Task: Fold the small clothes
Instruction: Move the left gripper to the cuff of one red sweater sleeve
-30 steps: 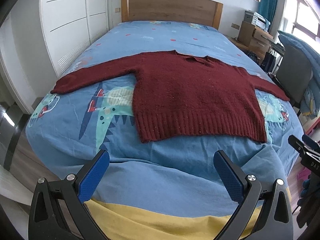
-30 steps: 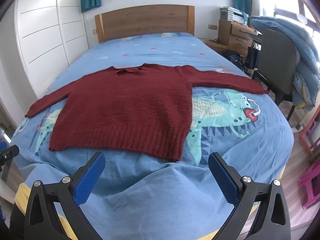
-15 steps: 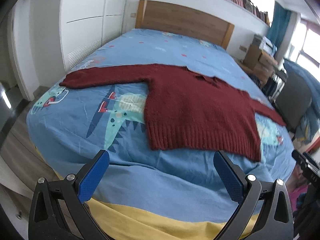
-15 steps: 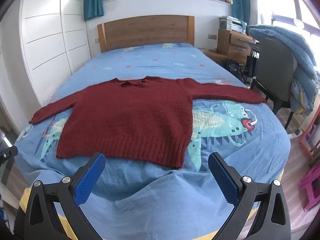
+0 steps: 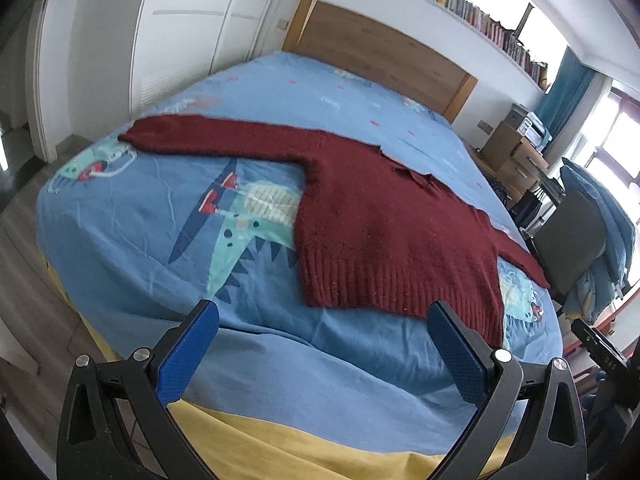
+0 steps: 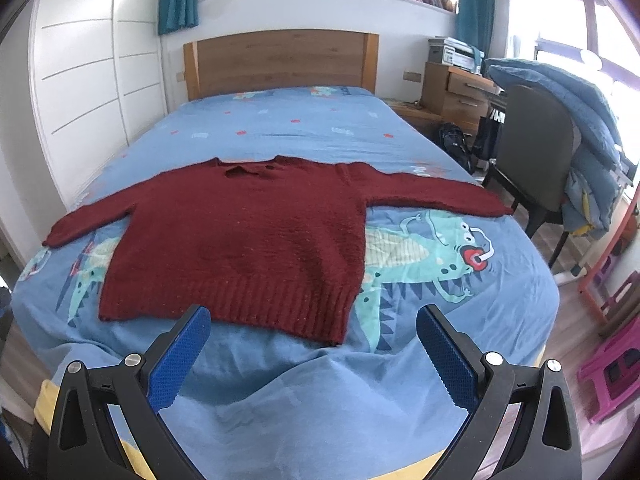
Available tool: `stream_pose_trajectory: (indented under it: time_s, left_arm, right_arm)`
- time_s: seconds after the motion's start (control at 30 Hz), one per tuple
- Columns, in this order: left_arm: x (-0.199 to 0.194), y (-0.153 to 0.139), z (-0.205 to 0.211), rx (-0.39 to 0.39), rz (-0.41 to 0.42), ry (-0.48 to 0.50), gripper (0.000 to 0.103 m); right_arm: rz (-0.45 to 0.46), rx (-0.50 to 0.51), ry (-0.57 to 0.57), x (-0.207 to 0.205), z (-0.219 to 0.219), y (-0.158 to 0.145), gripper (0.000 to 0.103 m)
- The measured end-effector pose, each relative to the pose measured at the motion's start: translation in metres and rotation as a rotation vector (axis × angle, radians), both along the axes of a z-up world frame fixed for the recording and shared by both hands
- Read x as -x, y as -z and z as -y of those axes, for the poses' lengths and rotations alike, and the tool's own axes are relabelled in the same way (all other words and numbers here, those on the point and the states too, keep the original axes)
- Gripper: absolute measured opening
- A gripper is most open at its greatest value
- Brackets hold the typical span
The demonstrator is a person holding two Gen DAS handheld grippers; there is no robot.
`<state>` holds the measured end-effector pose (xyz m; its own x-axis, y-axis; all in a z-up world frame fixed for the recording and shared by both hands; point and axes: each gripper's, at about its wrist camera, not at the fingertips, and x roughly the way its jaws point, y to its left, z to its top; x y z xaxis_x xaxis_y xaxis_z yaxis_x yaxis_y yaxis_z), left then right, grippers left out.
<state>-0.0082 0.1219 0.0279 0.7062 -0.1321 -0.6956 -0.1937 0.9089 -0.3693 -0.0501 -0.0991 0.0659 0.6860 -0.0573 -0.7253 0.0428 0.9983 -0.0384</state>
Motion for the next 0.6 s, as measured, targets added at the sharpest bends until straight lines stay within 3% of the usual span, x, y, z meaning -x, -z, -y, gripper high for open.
stream_pose_trajectory:
  time_s: [0.2, 0.6]
  left_arm:
    - [-0.02, 0.005, -0.03, 0.03, -0.033, -0.051, 0.102]
    - [-0.076, 0.025, -0.137, 0.131, -0.08, -0.265, 0.102]
  right_arm:
    - [0.0, 0.01, 0.011, -0.02, 0.008, 0.0, 0.103]
    - [-0.065, 0.028, 0.003, -0.072, 0.006, 0.023, 0.103]
